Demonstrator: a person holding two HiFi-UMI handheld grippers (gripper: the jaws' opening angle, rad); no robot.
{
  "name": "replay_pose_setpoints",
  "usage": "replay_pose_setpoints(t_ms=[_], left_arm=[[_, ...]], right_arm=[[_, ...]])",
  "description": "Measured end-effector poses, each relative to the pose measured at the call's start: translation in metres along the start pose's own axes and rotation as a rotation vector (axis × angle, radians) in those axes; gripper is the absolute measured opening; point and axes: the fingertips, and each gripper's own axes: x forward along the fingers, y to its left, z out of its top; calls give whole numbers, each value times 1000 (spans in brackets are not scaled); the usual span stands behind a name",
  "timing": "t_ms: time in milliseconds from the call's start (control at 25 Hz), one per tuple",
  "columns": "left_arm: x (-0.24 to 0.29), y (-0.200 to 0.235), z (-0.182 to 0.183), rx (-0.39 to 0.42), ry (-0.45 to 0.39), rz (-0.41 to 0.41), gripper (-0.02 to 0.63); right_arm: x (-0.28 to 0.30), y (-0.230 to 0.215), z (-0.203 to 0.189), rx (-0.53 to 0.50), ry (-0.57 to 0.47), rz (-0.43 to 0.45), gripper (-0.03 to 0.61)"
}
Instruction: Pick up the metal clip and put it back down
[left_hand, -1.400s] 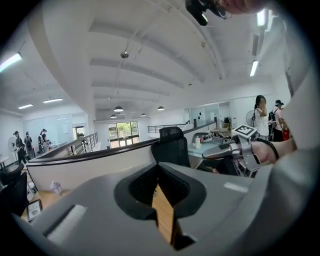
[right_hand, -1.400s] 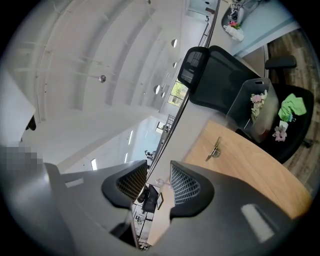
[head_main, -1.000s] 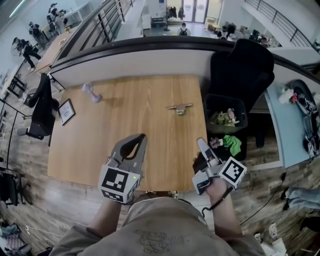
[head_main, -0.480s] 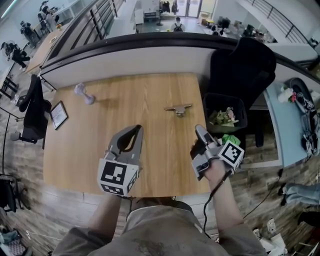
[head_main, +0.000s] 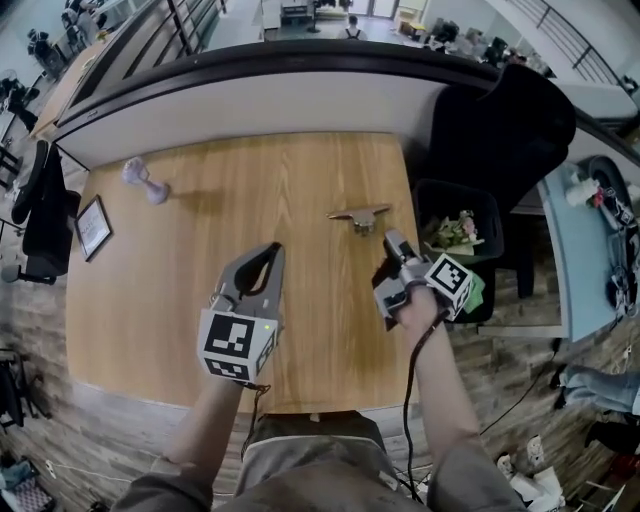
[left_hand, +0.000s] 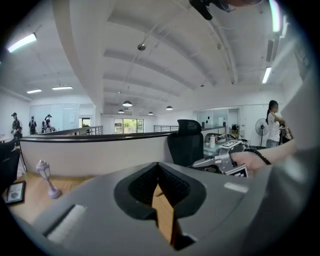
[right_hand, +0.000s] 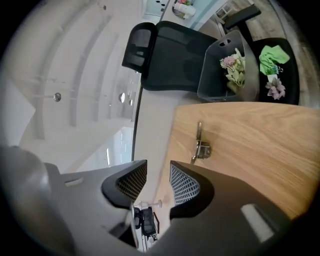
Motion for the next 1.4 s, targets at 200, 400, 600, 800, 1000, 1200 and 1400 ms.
replay_pose_setpoints(t_ms=[200,400,600,800,1000,1200,1400], left_arm=[[24,20,-34,-53,-10,14,2],[43,19,-68,-72,22,1,2],[52,23,-90,-73,55,-3,2],[55,34,-103,-79,72,13,2],[56,36,-112,-74,81,12,2],[56,27,-107,-68,98,-13,2],[47,15,-82,-61,100,-34,2]], right_arm=[[44,-42,8,33,-15,-24,152],[79,-81,15,26,-6,-69,152],[105,-97,15,28,8,-63,150],[119,-106,13,46,3,-55,118],[124,-101,12,1,13,-44,40],[113,-92,4,25,29,-65,23],[86,-54,-3,55,32,-33,23]])
